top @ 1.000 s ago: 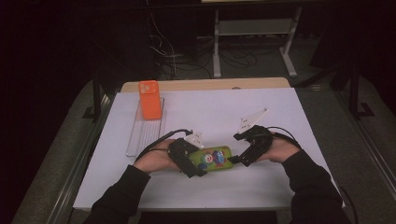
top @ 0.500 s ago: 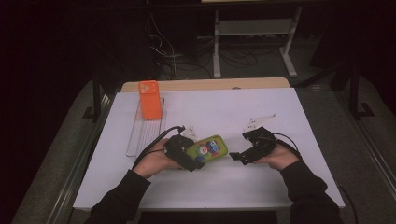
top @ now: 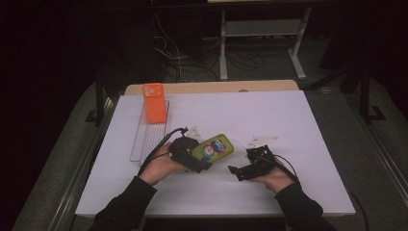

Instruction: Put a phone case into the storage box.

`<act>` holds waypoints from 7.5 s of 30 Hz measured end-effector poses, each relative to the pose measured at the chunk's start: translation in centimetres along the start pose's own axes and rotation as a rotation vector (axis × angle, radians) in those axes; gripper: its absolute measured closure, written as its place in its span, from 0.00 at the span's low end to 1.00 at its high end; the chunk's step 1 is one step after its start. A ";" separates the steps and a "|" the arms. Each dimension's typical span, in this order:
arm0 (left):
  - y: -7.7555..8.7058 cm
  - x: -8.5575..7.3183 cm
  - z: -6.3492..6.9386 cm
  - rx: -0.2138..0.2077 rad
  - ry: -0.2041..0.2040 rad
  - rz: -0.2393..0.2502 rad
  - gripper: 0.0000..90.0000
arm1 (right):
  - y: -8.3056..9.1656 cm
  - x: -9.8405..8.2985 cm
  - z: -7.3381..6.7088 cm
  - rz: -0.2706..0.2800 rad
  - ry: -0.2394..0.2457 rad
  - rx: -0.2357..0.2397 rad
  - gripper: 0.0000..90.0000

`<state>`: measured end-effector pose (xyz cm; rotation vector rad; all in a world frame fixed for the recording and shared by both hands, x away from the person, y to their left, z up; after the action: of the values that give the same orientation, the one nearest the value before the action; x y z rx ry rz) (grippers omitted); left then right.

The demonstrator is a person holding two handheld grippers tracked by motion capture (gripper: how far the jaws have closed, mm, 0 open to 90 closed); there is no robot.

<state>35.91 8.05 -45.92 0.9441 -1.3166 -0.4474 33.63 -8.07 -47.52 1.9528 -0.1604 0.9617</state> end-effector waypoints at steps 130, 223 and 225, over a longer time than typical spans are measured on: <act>0.3 0.3 0.5 -0.022 0.009 -0.005 0.17 | -2.2 1.7 -5.5 0.277 1.358 -0.717 0.77; 2.4 -0.2 -2.1 0.065 0.041 0.111 0.00 | 0.2 2.8 0.7 0.170 -0.031 -0.103 0.84; 2.5 -0.1 -2.4 0.072 0.061 0.124 0.00 | 0.2 2.9 0.8 0.184 -0.076 -0.090 0.84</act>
<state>37.55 10.33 -43.96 0.9226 -1.3343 -0.2755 35.97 -8.11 -45.64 1.9169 -0.4260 0.9811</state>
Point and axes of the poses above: each handheld gripper's, and its own axes: y roughly backward along the jaws, x roughly out of its top, z roughly to its right, the point moved 8 cm from there along -y, roughly forward along the jaws, and after that the axes turned 11 degrees about -y, right-handed, at the moved point
